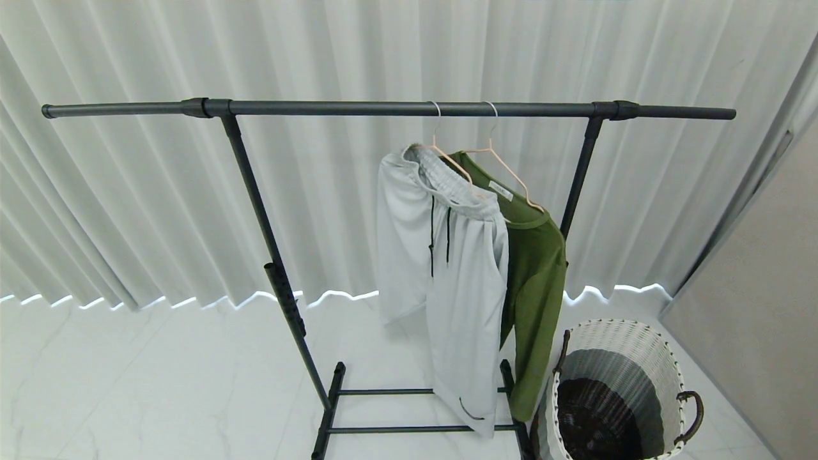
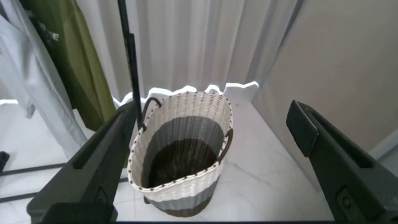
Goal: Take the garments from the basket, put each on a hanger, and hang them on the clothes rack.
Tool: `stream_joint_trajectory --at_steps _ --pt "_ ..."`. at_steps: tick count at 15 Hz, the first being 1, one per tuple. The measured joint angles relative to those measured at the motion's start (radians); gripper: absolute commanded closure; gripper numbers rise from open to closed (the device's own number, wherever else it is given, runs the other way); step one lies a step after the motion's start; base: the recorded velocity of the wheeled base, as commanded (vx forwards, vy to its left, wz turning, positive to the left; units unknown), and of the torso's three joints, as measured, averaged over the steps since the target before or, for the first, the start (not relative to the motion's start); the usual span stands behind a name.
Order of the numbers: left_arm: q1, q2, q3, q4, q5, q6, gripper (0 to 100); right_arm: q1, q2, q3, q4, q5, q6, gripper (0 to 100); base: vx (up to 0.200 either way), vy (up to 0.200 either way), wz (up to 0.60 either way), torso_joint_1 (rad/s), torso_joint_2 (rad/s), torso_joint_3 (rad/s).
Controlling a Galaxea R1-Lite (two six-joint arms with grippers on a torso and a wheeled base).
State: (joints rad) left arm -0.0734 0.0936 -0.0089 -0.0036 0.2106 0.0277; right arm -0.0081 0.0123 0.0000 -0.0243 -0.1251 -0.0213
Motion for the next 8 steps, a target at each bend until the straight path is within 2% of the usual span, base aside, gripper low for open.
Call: stream_joint_trajectory --at_steps 3,5,8 --pt "0.022 0.000 -0.001 0.000 0.017 0.132 0 -0.022 0.030 0.000 0.001 0.000 -0.001 0 0.000 0.000 0.00 0.000 0.00 0.000" --pt "0.064 0.000 -0.003 0.000 0.003 0.144 0 -0.028 0.043 0.000 0.001 0.000 -0.004 0 0.000 0.000 0.00 0.000 0.00 0.000" --pt "0.073 -0.041 -0.003 -0.001 -0.031 0.117 0 -0.037 0.052 0.000 -0.002 0.000 0.000 0 0.000 0.000 0.00 0.000 0.00 0.000"
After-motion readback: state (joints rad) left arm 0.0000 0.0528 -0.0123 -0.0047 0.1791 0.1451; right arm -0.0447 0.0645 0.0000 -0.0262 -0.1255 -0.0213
